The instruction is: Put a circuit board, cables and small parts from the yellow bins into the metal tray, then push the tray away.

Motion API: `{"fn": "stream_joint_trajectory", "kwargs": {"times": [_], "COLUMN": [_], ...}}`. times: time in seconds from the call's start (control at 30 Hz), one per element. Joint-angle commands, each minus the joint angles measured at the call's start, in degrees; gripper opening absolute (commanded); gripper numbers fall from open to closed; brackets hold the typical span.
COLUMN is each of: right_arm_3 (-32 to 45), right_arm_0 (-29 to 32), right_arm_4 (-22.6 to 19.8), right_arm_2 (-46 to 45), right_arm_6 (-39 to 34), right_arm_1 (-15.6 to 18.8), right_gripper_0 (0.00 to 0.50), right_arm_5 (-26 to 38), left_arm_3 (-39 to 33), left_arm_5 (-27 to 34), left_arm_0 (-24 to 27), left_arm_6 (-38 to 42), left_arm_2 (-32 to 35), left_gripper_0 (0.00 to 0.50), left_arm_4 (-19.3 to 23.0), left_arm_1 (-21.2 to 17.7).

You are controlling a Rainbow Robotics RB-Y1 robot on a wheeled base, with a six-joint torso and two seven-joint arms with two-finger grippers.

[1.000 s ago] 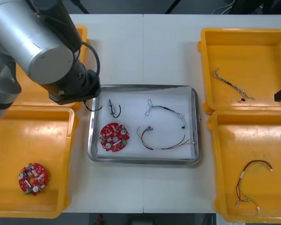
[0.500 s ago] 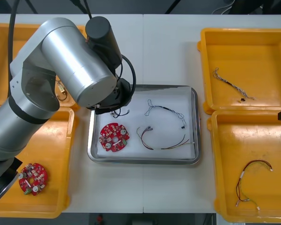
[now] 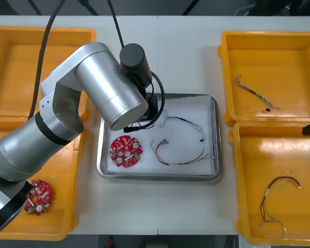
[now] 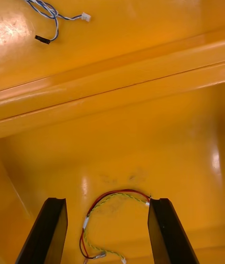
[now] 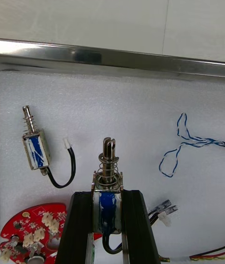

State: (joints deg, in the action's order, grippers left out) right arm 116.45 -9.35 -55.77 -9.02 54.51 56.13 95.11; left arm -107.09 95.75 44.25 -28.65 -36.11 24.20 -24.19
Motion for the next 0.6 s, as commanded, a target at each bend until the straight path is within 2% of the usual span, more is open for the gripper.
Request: {"fn": "stream_joint_trajectory", "kwargs": {"times": [0.03,0.6], "right_arm_3": [1.5,2.2], "right_arm_0": [0.56,0.47], "right_arm_4": [1.02,0.67], "right_arm_2": [2.6,2.78], "right_arm_6": [3.32,4.2], "right_arm_1": [0.99,0.99], "right_gripper_0": [0.5,0.5], "right_arm_5": [-1.51,-1.33], "left_arm_3": [0.83,4.78], "left_arm_5": [-2.32,-6.89], "left_arm_0": [2.5,2.5], "left_arm_6": [4.56,4.48], "left_arm_2": [-3.09,-8.28], "left_gripper_0": [0.0,0.0], "left_arm_4": [-1.35,-4.07], "left_arm_1": [1.52,2.22]}}
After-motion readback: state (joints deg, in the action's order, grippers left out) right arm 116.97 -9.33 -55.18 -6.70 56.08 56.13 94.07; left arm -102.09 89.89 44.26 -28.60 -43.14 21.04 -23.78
